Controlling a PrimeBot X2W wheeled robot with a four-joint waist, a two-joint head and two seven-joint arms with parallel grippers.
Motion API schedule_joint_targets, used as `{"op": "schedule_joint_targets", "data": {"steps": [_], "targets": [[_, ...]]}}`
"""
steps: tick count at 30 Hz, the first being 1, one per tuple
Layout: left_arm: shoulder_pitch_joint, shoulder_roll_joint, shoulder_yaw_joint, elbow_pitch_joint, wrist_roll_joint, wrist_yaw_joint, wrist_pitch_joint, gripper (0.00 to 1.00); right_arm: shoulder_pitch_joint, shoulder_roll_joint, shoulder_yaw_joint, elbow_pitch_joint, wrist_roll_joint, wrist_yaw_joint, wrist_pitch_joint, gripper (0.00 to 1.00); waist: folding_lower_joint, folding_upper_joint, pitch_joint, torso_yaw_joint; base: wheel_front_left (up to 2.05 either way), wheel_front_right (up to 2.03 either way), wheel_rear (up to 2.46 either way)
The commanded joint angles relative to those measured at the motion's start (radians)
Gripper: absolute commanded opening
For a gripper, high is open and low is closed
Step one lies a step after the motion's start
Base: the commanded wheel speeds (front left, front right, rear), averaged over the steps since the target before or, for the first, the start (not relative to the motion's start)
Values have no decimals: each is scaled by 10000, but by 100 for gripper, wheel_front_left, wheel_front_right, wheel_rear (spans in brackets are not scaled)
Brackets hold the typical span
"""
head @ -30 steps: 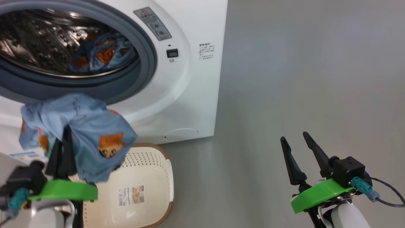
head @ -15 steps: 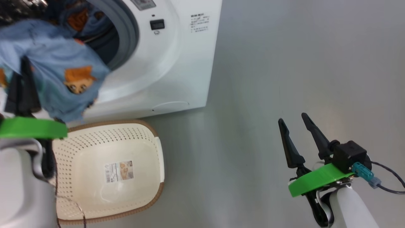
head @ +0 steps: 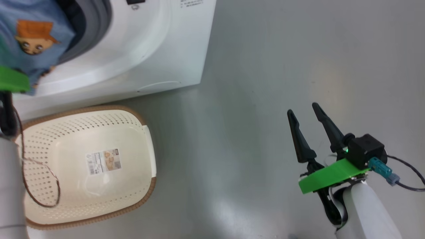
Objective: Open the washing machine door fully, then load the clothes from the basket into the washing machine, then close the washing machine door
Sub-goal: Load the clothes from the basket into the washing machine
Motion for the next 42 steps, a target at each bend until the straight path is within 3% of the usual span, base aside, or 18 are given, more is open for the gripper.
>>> {"op": "schedule_joint_targets", "data": {"steps": [1,14,23,32,38,42], "targets": [[-579,659,130,20,-47,-25,-78,0,-221,53,322,-268,186,16,-49,100,0,0,499,-265,0,0,0],[-2843,1506,-631,1594,-380,-29,540,0,-367,53,694,-186,481,16,-49,100,0,0,1399,-547,0,0,0],[-4274,2188,-1921,1820,-2131,-30,1786,0,-516,53,889,-318,817,16,-49,100,0,0,2314,-713,0,0,0],[-5362,3577,-3109,925,-4020,-30,2421,0,-953,53,1174,-435,1287,16,-49,100,0,0,3449,-1014,0,0,0],[-5963,4542,-3591,217,-4117,-30,1233,0,-1147,53,1379,-389,1556,16,-49,100,0,0,3697,-1181,0,0,0],[-6304,4847,-3799,204,-3885,-30,372,0,-1240,53,1386,-349,1661,16,-49,100,0,0,3710,-1231,0,0,0]]}}
